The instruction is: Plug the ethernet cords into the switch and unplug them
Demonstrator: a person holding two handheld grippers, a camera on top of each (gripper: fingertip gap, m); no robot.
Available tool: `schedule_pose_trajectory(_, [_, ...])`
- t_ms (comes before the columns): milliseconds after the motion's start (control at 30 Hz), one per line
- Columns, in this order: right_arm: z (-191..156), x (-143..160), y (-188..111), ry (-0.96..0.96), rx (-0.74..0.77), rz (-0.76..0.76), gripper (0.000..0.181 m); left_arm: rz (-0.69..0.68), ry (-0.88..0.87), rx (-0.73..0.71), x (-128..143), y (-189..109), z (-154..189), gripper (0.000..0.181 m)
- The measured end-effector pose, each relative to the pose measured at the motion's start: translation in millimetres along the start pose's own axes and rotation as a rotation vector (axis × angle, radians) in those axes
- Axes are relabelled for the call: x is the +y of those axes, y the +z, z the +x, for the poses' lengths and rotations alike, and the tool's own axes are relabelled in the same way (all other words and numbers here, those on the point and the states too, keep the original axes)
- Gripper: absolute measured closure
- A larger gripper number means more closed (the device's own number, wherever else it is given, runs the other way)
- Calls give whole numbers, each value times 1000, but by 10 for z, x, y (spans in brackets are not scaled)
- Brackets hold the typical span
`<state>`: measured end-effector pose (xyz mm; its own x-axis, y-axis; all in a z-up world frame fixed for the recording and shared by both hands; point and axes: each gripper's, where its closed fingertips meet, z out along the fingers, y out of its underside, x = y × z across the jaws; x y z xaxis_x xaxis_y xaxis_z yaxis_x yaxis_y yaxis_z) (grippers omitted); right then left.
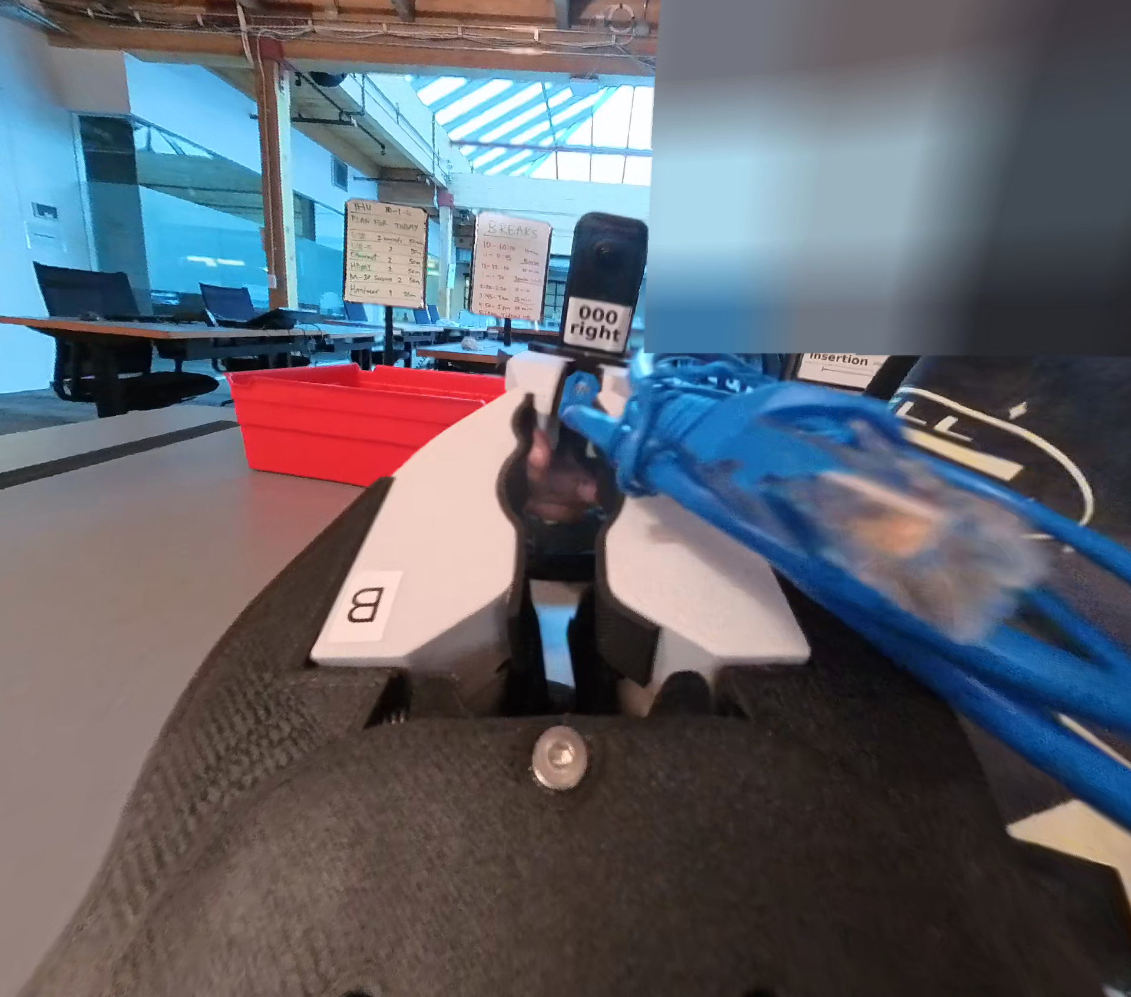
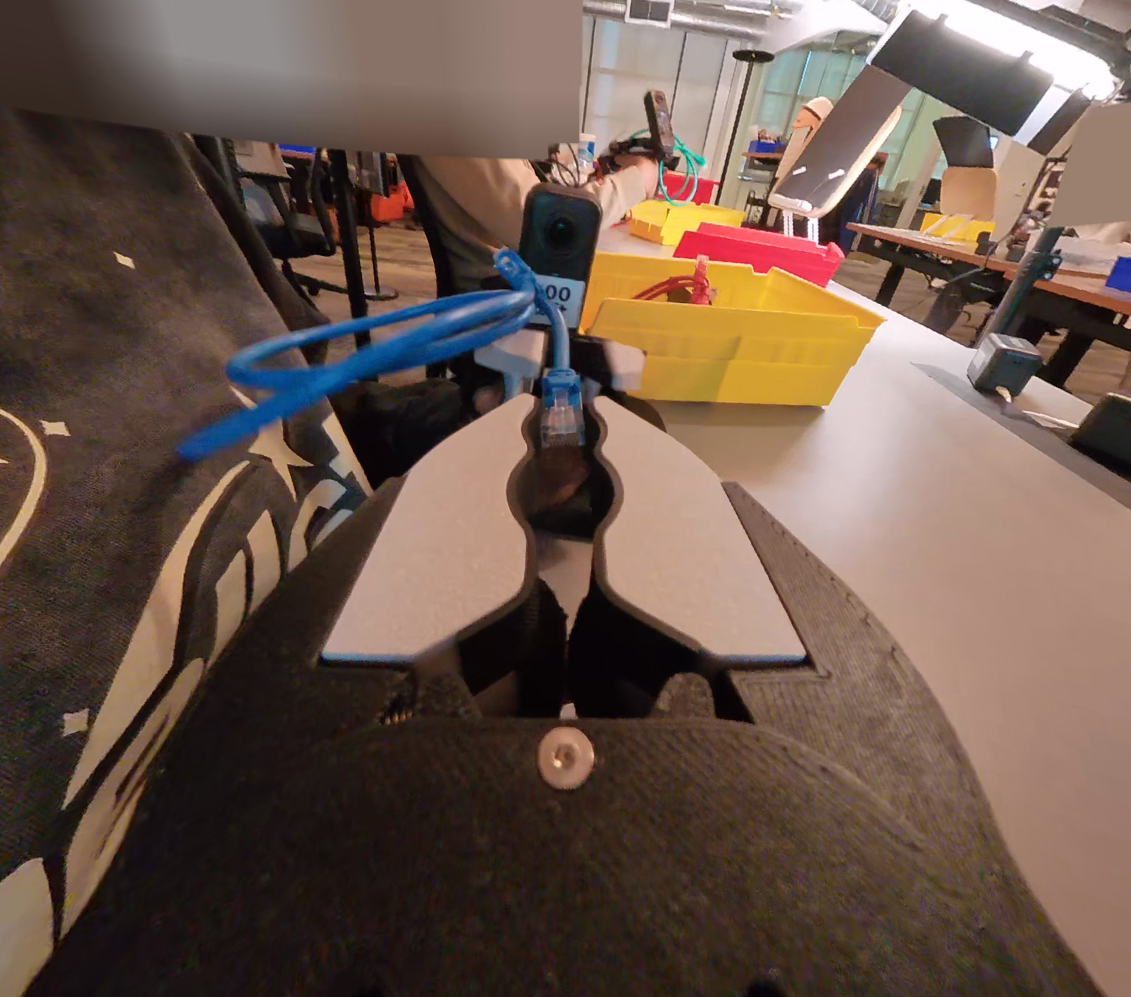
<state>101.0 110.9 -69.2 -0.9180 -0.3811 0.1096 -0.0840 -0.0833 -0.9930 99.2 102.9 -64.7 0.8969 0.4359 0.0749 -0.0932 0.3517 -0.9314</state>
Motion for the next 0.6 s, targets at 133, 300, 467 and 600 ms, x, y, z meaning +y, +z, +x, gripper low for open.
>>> schedule_pose_trajectory(133, [-37,36,38,5,-14,-27,170,-91,79,11,140,47,56,163])
schedule_pose_trajectory(300, [-28,71,41,35,-16,-55,170,-108,142,-4,162,49,55,170])
schedule_pose_trajectory(467, [20,95,8,82,-15,-80,169,-123,136,-31,189,54,8,169])
schedule_pose_trajectory(600, [126,59,-118,52,32,-109,149,-138,80,-63,207,52,-63,169])
